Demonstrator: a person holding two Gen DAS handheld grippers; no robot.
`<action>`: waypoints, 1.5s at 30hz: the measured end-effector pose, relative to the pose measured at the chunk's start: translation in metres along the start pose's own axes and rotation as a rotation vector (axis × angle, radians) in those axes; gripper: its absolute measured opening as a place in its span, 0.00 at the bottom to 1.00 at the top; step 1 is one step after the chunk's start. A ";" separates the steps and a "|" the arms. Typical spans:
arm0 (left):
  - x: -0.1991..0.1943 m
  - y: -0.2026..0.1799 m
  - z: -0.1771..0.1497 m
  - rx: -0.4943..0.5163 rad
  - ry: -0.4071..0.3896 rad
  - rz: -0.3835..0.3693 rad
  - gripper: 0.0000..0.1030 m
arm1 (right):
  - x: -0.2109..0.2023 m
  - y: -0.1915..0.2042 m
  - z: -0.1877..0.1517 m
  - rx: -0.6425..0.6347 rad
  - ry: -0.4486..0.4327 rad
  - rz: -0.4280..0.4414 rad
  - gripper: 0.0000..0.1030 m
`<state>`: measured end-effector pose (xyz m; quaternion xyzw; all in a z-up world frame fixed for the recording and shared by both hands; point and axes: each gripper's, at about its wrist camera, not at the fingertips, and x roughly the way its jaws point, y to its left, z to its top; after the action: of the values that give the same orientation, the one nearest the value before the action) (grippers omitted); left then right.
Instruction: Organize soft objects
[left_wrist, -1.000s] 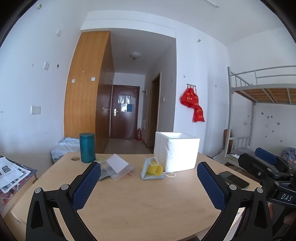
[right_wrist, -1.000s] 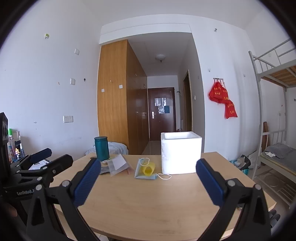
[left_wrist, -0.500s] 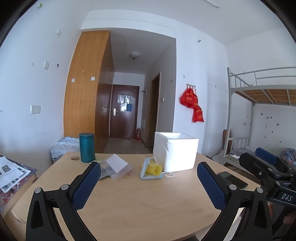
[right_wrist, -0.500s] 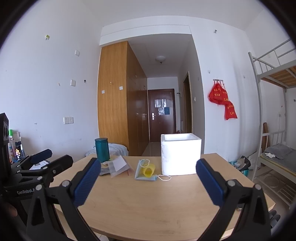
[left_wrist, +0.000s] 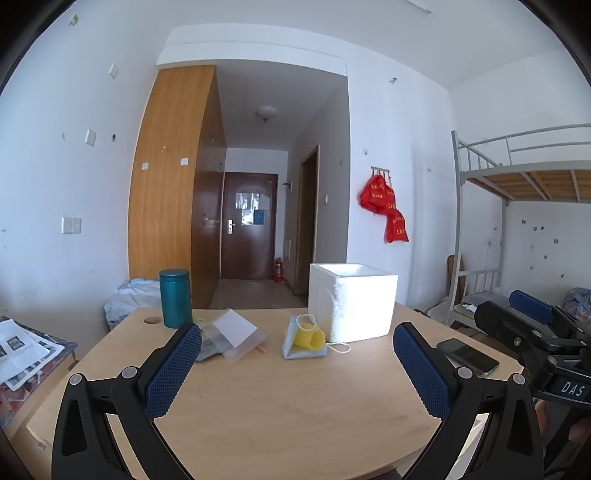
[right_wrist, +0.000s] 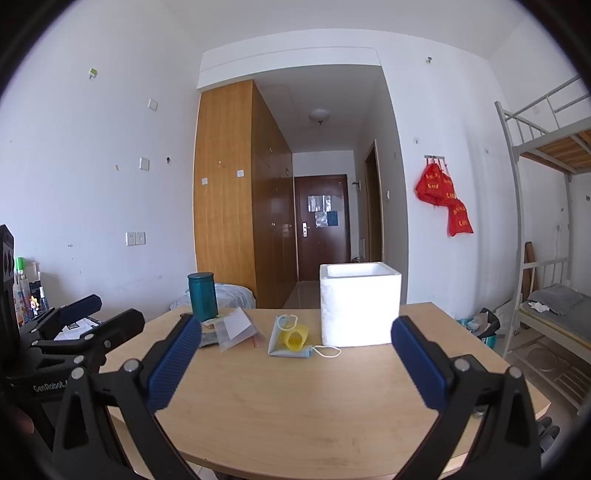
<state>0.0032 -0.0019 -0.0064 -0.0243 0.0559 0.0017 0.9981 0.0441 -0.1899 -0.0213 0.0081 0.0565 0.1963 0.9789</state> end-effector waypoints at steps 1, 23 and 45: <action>0.000 0.000 -0.001 -0.002 0.002 -0.001 1.00 | 0.001 -0.001 0.000 0.002 0.003 0.001 1.00; 0.013 0.006 0.002 -0.010 0.016 0.003 1.00 | 0.013 -0.003 -0.003 0.000 0.032 -0.007 1.00; -0.005 0.000 0.004 -0.012 -0.009 0.005 1.00 | 0.006 0.003 0.000 -0.019 0.000 0.010 1.00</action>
<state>-0.0009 -0.0013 -0.0021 -0.0300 0.0515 0.0047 0.9982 0.0487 -0.1846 -0.0218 -0.0011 0.0548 0.2016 0.9779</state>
